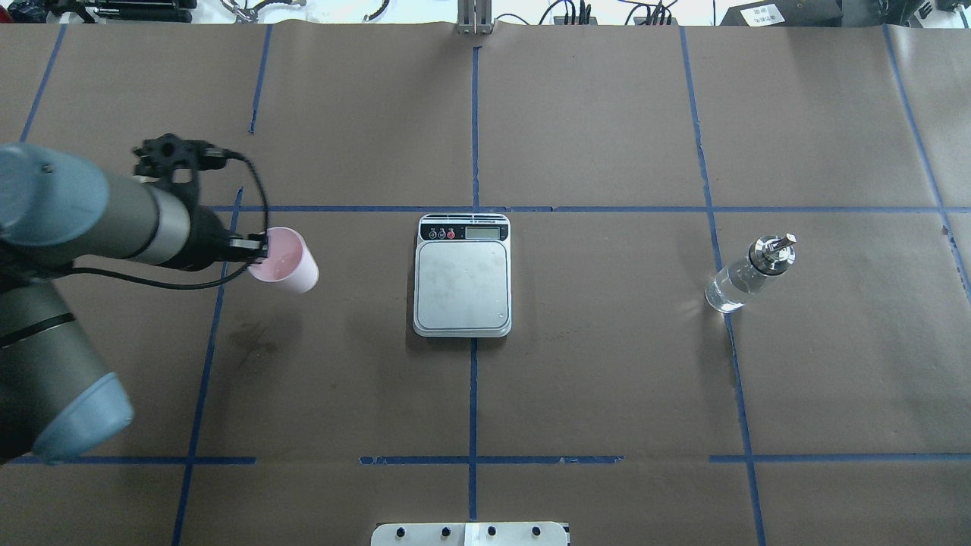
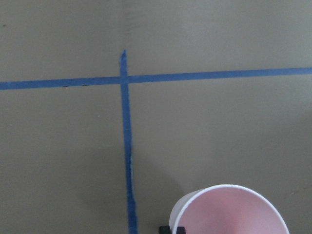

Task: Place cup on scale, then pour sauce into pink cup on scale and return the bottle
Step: 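Carry the pink cup with the left gripper onto the scale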

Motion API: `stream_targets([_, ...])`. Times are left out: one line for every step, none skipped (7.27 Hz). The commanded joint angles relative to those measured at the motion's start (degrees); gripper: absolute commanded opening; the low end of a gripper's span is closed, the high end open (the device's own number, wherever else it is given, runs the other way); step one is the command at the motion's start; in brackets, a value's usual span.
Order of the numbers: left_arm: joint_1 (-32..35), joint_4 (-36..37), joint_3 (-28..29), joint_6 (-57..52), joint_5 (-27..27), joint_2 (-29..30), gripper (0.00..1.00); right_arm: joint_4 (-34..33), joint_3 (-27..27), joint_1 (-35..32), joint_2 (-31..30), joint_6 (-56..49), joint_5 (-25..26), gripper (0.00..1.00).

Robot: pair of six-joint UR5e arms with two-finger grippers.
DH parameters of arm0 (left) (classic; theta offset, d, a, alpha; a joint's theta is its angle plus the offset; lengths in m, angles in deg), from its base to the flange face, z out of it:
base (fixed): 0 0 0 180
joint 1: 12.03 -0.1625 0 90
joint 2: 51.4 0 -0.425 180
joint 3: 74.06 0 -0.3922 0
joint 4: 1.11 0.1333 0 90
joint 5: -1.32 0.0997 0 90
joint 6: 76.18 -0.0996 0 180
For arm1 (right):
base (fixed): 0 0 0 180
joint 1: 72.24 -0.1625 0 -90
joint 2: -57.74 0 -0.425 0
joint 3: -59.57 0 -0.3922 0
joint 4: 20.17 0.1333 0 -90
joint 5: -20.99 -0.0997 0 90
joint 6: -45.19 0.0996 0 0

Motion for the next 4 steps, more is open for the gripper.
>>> stream_targets([-4.4, 10.0, 9.3, 9.8, 0.0, 19.9, 0.0, 0.0, 0.0, 0.0, 0.0, 0.0, 0.0, 1.0])
stream_targets([-6.1, 9.9, 15.2, 11.5, 2.2, 25.8, 0.0, 0.0, 0.0, 0.0, 0.0, 0.0, 0.0, 1.0])
stream_targets([-7.3, 6.7, 18.4, 13.3, 3.9, 27.0, 0.0, 0.0, 0.0, 0.0, 0.0, 0.0, 0.0, 1.0])
stream_targets([-7.4, 4.0, 20.7, 13.4, 4.1, 27.0, 0.0, 0.0, 0.1, 0.0, 0.0, 0.0, 0.0, 1.0])
